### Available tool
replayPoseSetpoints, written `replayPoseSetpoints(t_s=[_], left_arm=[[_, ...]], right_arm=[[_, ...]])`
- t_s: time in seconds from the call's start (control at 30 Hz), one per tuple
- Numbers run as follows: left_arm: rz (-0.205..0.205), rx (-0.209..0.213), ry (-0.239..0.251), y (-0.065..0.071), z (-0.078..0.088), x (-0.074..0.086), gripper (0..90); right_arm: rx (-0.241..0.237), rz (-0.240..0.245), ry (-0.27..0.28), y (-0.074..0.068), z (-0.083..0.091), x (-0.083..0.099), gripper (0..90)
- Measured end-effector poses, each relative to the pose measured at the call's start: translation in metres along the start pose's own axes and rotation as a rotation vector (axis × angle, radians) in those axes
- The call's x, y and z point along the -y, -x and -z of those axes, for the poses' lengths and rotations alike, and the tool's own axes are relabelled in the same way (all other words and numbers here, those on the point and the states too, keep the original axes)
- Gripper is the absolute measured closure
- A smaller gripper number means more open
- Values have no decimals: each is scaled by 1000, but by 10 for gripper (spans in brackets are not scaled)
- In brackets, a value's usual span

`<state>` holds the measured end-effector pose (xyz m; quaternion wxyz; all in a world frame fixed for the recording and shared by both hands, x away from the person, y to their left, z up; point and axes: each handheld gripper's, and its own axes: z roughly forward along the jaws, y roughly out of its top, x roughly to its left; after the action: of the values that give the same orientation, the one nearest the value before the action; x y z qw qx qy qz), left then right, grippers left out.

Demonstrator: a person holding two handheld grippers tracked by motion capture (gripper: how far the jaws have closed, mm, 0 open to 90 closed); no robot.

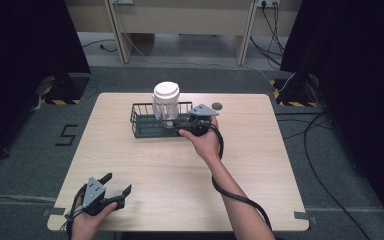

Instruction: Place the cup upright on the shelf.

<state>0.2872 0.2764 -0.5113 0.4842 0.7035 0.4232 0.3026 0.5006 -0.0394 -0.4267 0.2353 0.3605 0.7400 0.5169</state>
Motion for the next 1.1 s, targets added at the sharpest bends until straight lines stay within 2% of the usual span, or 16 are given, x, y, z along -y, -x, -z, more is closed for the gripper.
replayPoseSetpoints(t_s=[0.4, 0.6, 1.1], left_arm=[[0, -2, -1, 0, 0, 0, 165], [-1, -5, -2, 0, 0, 0, 165], [-2, -6, 0, 1, 0, 0, 165]], right_arm=[[9, -9, -23, 9, 18, 14, 161], [18, -32, -25, 15, 32, 21, 165], [16, -56, -47, 18, 48, 39, 167]])
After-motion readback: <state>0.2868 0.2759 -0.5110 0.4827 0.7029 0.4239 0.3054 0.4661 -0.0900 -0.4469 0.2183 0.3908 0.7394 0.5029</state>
